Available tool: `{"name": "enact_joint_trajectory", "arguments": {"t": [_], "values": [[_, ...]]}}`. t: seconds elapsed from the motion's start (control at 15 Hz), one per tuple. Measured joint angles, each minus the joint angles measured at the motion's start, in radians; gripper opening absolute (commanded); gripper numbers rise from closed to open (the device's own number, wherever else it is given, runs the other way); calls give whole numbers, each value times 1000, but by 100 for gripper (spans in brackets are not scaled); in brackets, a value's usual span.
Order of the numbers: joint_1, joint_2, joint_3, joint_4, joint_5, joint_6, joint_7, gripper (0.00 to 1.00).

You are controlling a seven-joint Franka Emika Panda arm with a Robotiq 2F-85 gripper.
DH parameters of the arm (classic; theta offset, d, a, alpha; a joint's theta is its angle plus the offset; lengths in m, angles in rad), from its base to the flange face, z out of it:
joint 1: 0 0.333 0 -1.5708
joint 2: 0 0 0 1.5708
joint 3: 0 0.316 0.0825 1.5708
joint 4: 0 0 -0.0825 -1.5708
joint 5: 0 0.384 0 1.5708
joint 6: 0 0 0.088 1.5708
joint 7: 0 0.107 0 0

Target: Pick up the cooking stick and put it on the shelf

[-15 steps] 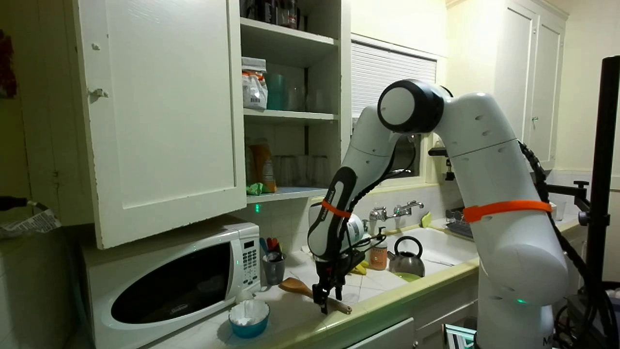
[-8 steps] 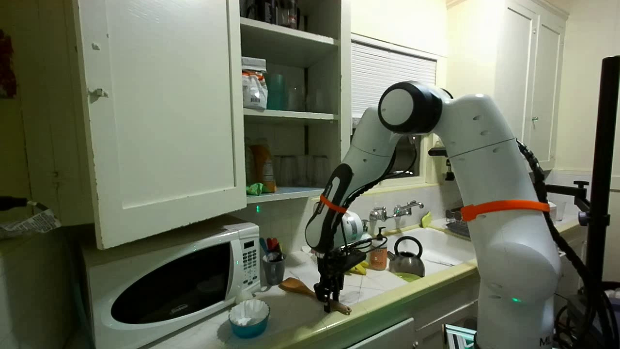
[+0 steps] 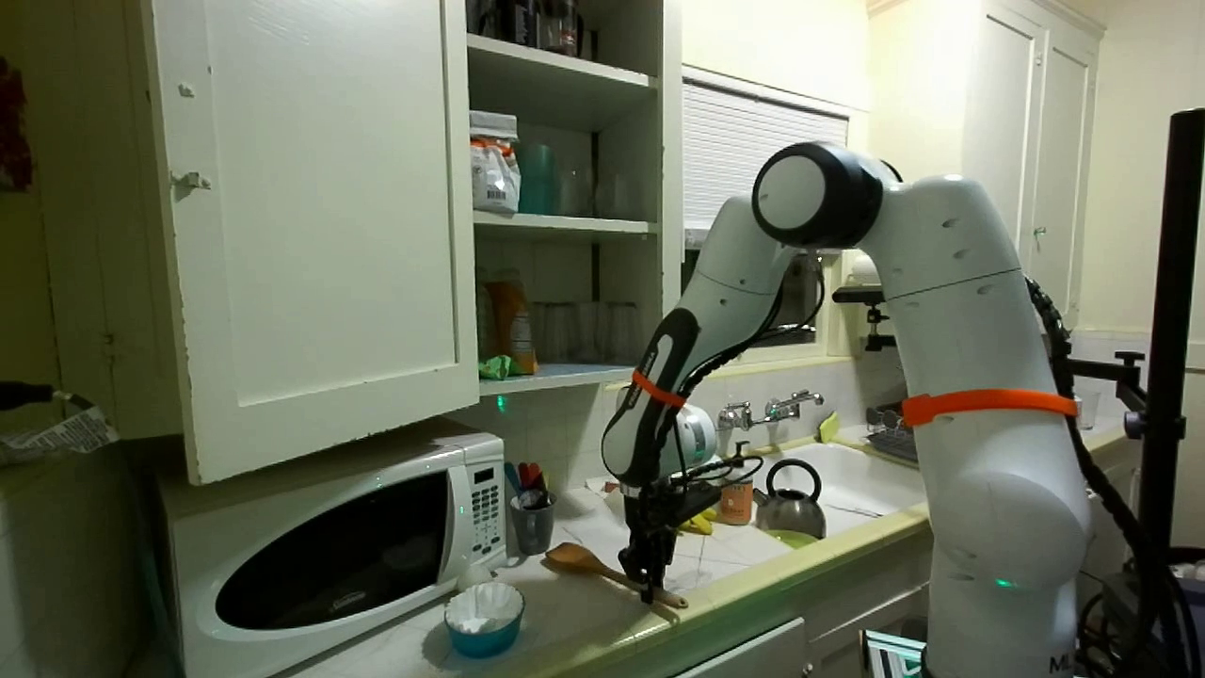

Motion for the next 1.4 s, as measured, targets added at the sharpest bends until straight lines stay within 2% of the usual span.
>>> {"name": "enact_joint_trajectory", "arguments": {"t": [0.13, 0.33, 0.47, 0.6, 0.87, 1.13, 1.27, 1.4], "values": [[32, -82, -27, -74, -64, 9, 69, 7], [65, -230, -68, -203, -214, 52, 260, 7], [58, -331, -74, -282, -333, 65, 410, 7], [43, -404, -60, -292, -370, 50, 491, 7], [12, -535, -23, -250, -368, -41, 521, 7], [-8, -709, 6, -262, -362, -180, 512, 7], [-6, -762, 21, -256, -358, -249, 497, 7], [-4, -796, 27, -255, -354, -267, 464, 7]]}}
